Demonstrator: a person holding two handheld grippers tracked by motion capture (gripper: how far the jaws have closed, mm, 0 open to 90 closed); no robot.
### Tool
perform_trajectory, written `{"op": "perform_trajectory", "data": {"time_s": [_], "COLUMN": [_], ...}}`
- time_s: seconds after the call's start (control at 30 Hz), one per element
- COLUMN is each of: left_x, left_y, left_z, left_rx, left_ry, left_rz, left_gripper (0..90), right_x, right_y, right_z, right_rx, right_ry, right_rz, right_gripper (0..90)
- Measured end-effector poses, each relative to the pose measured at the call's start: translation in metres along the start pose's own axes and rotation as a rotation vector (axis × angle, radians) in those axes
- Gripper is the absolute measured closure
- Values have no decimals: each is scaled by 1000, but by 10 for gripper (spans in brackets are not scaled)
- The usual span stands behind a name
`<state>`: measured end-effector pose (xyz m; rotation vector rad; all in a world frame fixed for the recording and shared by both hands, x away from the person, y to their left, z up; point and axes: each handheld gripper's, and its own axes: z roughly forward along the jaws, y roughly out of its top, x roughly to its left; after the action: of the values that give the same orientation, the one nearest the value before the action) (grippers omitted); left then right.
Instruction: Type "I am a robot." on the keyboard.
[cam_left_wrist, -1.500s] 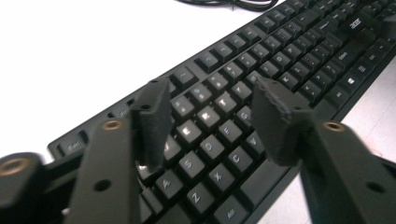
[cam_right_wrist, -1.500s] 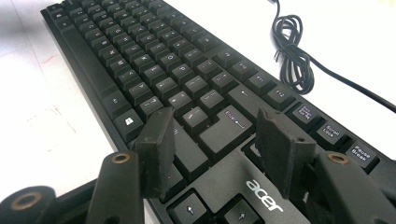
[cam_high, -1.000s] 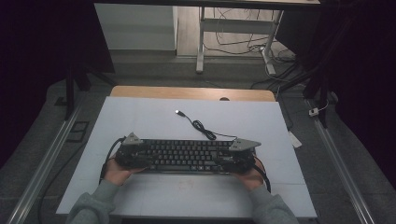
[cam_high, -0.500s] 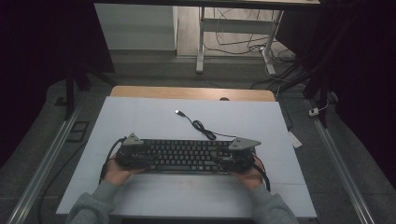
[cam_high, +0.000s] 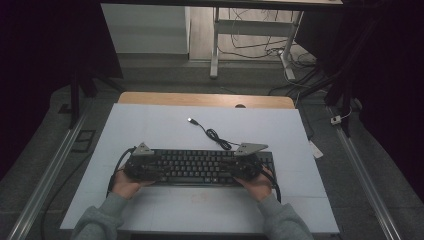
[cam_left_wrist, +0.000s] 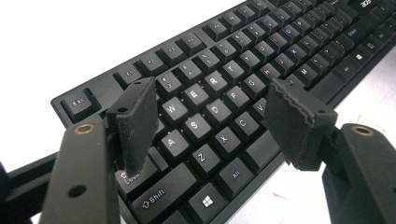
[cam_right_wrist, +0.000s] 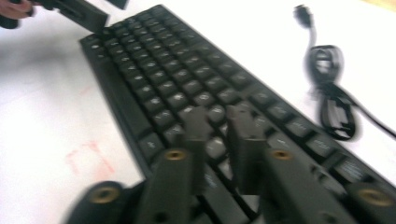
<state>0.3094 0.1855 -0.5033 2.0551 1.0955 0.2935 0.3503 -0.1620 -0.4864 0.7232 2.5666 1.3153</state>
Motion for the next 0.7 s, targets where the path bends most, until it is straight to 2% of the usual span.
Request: {"op": "perform_trajectory", "data": {"time_s": [0.07, 0.43, 0.7], "left_x": [0, 0, 0], "left_y": [0, 0, 0], "left_z": [0, 0, 1], "left_rx": [0, 1, 5], "left_ry": [0, 1, 2], "left_rz": [0, 6, 10], "left_gripper": [347, 346, 346], "right_x": [2, 17, 18], "right_y": [3, 8, 6], "right_z": [5, 43, 46], "right_rx": [13, 99, 119], "right_ry": [19, 54, 49], "right_rz": [-3, -31, -28], "right_gripper": [900, 900, 900]}}
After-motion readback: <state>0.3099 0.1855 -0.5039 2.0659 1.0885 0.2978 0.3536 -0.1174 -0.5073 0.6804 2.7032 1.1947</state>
